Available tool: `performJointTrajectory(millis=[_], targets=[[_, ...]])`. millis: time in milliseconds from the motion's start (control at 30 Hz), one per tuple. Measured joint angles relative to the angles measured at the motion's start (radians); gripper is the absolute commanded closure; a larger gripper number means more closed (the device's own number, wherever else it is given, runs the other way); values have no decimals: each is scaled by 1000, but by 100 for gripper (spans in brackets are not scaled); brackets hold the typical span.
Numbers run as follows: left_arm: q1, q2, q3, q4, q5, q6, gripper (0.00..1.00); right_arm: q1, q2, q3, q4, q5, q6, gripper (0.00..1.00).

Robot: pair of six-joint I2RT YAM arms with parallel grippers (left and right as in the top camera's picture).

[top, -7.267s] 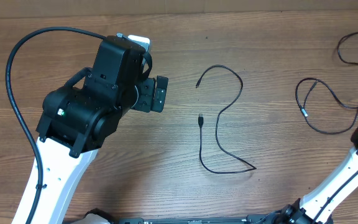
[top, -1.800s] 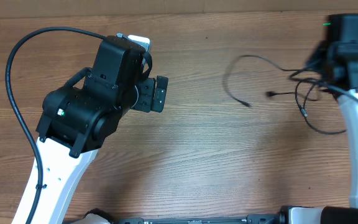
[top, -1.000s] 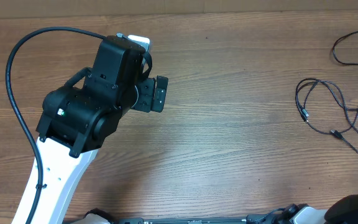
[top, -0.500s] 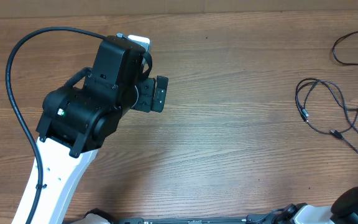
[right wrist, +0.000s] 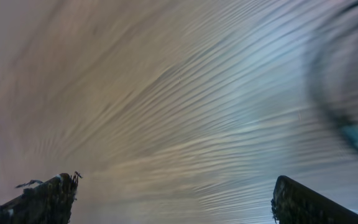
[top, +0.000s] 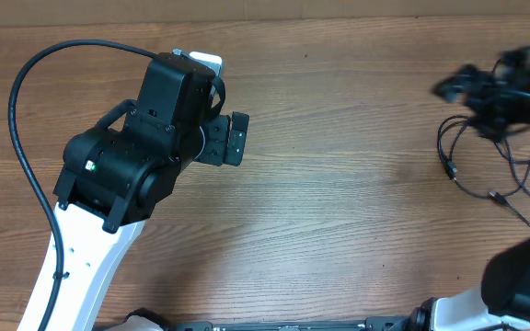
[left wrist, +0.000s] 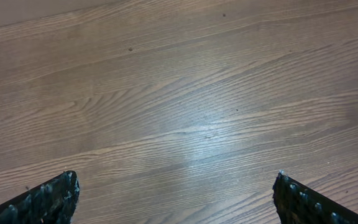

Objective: Untangle cables

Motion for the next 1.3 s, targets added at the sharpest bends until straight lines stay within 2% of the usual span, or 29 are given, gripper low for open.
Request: performJointTrajectory(millis=[300, 500, 1300], targets=[[0, 0, 0, 0, 0, 0, 1, 311, 121, 0, 66, -6, 35, 0], [0, 0, 0, 0, 0, 0, 1, 437, 131, 0, 111, -7, 40, 0], [0, 0, 0, -18, 0, 0, 0, 468, 131, 0, 111, -6, 40, 0]])
